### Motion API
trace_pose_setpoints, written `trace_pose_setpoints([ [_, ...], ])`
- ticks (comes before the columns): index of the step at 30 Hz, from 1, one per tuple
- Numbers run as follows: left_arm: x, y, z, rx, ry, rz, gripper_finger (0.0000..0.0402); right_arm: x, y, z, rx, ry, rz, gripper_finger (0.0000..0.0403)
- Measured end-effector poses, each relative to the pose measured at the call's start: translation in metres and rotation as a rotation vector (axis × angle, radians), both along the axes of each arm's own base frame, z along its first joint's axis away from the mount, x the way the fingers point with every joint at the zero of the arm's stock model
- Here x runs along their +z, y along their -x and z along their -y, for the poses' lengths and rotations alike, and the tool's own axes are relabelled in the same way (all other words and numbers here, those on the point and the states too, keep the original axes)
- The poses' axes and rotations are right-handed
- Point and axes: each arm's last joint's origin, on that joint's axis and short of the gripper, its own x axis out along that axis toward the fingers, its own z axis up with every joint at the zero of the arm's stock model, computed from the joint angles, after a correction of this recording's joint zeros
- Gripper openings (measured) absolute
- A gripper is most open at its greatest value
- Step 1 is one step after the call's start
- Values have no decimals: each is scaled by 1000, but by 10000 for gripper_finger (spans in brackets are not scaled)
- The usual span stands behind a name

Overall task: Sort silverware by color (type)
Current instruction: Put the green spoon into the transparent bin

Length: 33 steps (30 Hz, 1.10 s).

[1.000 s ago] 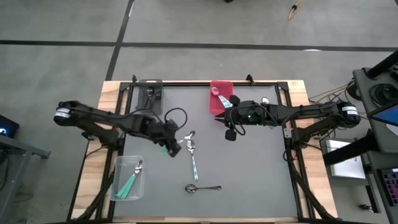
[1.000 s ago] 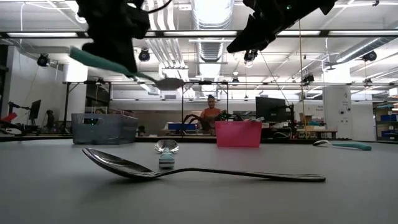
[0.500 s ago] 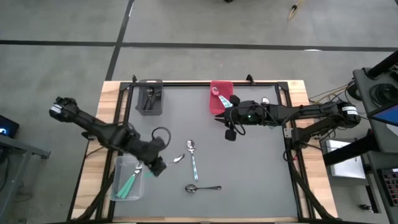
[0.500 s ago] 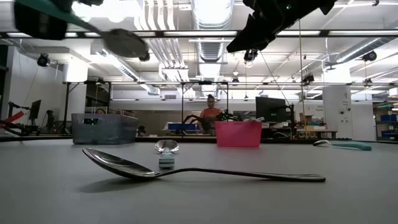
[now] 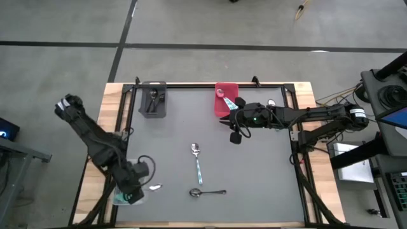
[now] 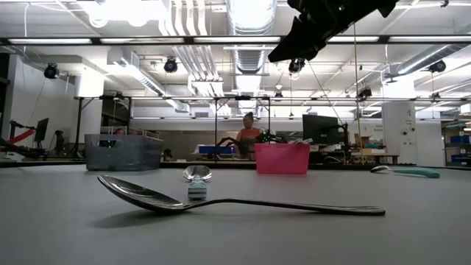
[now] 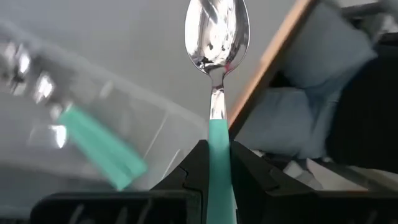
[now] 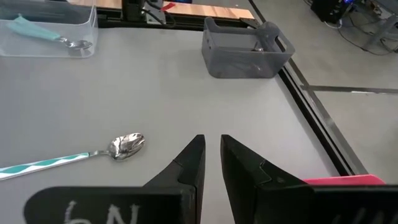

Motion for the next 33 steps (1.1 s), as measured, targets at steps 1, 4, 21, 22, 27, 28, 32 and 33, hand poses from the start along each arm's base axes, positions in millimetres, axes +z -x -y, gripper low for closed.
trace_pose_setpoints([
  [1, 0, 4, 1, 11, -6, -22, 31, 0, 0, 0, 0, 0, 0, 43],
  [4, 0, 17, 2, 41, -42, -63, 32, 0, 0, 0, 0, -1, 0, 43],
  [21, 4, 49, -6, 160, -54, -312, 32, 0, 0, 0, 0, 0, 0, 43],
  [22, 4, 50, -7, 163, -60, -336, 32, 0, 0, 0, 0, 0, 0, 43],
  [27, 2, 52, -10, 210, -107, -376, 32, 0, 0, 0, 0, 0, 0, 43],
  [28, 1, 52, -11, 220, -123, -387, 32, 0, 0, 0, 0, 0, 0, 43],
  [32, -5, 52, -10, 248, -188, -421, 32, 0, 0, 0, 0, 0, 0, 43],
  [33, -6, 51, -9, 249, -196, -424, 32, 0, 0, 0, 0, 0, 0, 43],
])
